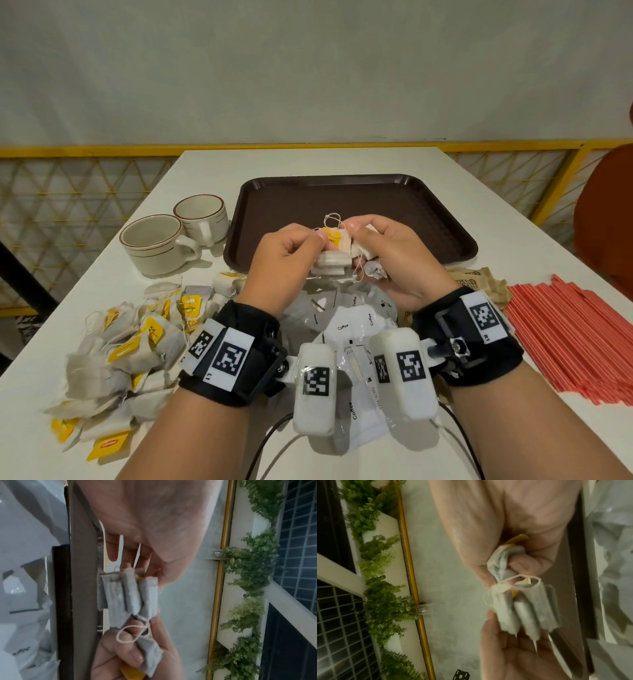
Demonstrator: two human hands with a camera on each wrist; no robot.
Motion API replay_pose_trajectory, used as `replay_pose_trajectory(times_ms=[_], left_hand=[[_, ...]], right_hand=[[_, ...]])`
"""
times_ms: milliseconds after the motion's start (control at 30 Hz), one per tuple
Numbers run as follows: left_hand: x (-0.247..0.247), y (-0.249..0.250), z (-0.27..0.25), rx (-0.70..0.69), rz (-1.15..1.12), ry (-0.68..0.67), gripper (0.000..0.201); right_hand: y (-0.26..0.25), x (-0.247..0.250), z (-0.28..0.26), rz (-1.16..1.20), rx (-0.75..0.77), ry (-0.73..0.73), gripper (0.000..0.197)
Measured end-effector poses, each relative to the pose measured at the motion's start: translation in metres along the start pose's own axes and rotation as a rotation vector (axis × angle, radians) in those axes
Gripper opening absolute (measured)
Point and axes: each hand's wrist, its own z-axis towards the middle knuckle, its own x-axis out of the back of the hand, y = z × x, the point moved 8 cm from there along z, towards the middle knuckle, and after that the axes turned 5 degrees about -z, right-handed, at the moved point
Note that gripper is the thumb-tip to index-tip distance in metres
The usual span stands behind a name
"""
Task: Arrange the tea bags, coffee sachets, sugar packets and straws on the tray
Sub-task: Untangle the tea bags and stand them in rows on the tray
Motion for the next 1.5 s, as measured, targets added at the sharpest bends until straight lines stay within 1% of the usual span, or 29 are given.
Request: replay_pose_trajectory(times_ms=[67,100,167,200,267,367,533,600,700,733,833,867,900,1000,1100,1167,1267,1400,1433,1500], left_hand=[[-0.003,-0.001,-0.002,0.011,0.062,-0.004,0.025],[-0.007,-0.001,-0.003,0.020,0.089,-0.020,0.026],[-0.016,0.000,-0.008,0.030,0.134,-0.061,0.040],[-0.021,0.000,-0.009,0.034,0.143,-0.078,0.043],[-0.025,0.001,-0.009,0.031,0.194,-0.092,0.039],[-0.027,0.001,-0.008,-0.011,0.324,-0.088,0.031],[-0.021,0.004,-0.006,-0.092,0.365,-0.006,0.018],[-0.016,0.002,-0.004,-0.092,0.352,0.013,0.014],[-0.012,-0.001,-0.003,-0.064,0.292,0.027,0.012],[-0.011,-0.003,-0.003,-0.045,0.266,0.027,0.011],[-0.007,-0.007,-0.001,0.007,0.211,0.039,0.014],[-0.005,-0.008,-0.001,0.014,0.199,0.055,0.015],[-0.002,-0.008,0.000,0.018,0.186,0.073,0.014],[0.005,-0.009,0.000,0.028,0.147,0.125,0.014],[0.011,-0.008,0.001,0.024,0.113,0.158,0.020],[0.014,-0.007,0.002,0.017,0.107,0.159,0.020],[0.011,-0.006,0.001,0.018,0.103,0.120,0.017],[0.007,-0.005,0.000,0.007,0.123,0.095,0.014],[0.007,-0.004,0.000,-0.009,0.151,0.098,0.013],[0.007,-0.003,0.001,-0.041,0.200,0.105,0.007]], right_hand=[[0.002,0.004,0.000,0.109,-0.046,0.050,0.018],[0.002,0.006,0.000,0.175,-0.063,0.071,0.022],[0.002,0.007,-0.002,0.295,-0.082,0.097,0.027],[0.003,0.006,-0.002,0.319,-0.089,0.109,0.029],[0.004,0.003,-0.004,0.304,-0.106,0.133,0.030],[0.007,-0.001,-0.004,0.252,-0.105,0.135,0.030],[0.007,-0.006,-0.002,0.238,-0.087,0.131,0.030],[0.006,-0.006,-0.002,0.262,-0.086,0.109,0.030],[0.001,-0.009,-0.004,0.227,-0.056,0.013,0.021],[-0.002,-0.010,-0.005,0.209,-0.034,-0.025,0.024],[-0.004,-0.015,-0.007,0.155,0.018,-0.133,0.052],[-0.005,-0.015,-0.007,0.132,0.029,-0.137,0.056],[-0.005,-0.014,-0.006,0.125,0.040,-0.118,0.054],[-0.009,-0.006,-0.003,0.188,0.085,-0.035,0.036],[-0.010,0.002,0.000,0.232,0.101,-0.014,0.019],[-0.010,0.005,0.000,0.236,0.092,-0.016,0.014],[-0.010,0.001,-0.001,0.228,0.086,-0.045,0.011],[-0.010,-0.005,-0.002,0.151,0.106,-0.082,0.011],[-0.009,-0.007,-0.002,0.137,0.109,-0.087,0.011],[-0.009,-0.009,-0.002,0.115,0.123,-0.085,0.021]])
